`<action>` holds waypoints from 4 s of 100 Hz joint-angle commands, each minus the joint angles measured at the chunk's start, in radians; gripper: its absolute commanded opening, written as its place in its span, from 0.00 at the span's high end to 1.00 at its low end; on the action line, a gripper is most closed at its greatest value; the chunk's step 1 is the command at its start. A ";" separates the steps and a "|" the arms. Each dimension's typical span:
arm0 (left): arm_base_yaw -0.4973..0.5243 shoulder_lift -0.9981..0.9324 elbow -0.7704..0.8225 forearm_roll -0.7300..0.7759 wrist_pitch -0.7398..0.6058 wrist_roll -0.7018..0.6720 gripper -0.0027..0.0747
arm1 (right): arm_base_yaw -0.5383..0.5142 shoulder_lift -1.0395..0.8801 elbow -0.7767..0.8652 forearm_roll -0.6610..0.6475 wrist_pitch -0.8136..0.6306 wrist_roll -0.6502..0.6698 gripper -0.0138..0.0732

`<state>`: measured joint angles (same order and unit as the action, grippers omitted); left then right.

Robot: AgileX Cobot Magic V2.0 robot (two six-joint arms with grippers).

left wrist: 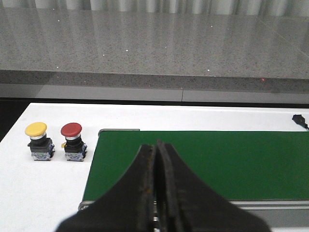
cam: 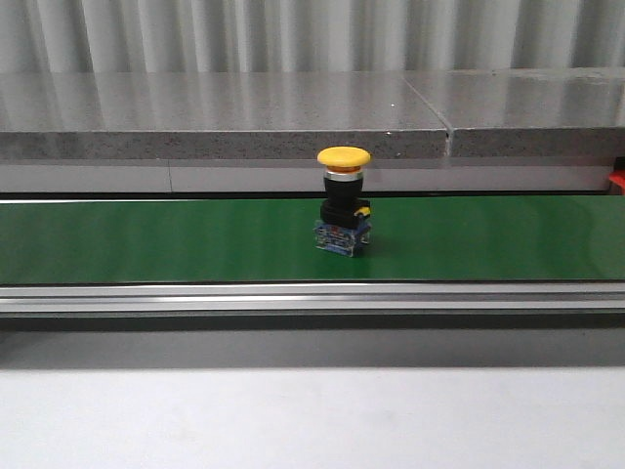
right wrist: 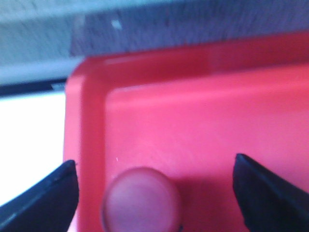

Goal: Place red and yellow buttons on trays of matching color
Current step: 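Carry the red button into the red tray and open the right gripper, then lower the right gripper onto the yellow button on the belt and grasp it, then carry the yellow button into the yellow tray and open the right gripper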

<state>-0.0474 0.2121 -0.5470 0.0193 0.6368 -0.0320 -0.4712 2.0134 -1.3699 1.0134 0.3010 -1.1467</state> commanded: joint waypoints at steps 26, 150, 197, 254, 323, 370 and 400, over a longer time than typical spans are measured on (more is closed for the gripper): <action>-0.006 0.010 -0.027 -0.002 -0.072 -0.002 0.99 | -0.003 -0.305 -0.019 0.025 0.244 -0.006 0.08; -0.006 0.010 -0.027 -0.002 -0.072 -0.002 0.99 | 0.549 -0.684 0.540 -0.029 0.306 -0.053 0.08; -0.006 0.010 -0.027 -0.002 -0.072 -0.002 0.99 | 0.587 -0.507 0.443 0.032 0.202 -0.053 0.13; -0.006 0.010 -0.027 -0.002 -0.072 -0.002 0.99 | 0.529 -0.558 0.443 0.056 0.192 0.057 0.70; -0.006 0.010 -0.027 -0.002 -0.072 -0.002 0.99 | -0.246 -0.902 0.447 -0.198 0.173 0.599 0.70; -0.006 0.010 -0.027 -0.002 -0.072 -0.002 0.99 | -0.411 -0.945 0.734 -0.265 0.041 0.674 0.70; -0.006 0.010 -0.027 -0.002 -0.072 -0.002 0.99 | -0.413 -1.040 0.942 -0.261 -0.100 0.674 0.70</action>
<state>-0.0474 0.2121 -0.5470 0.0193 0.6368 -0.0320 -0.8779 0.9968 -0.4449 0.7338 0.2811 -0.4748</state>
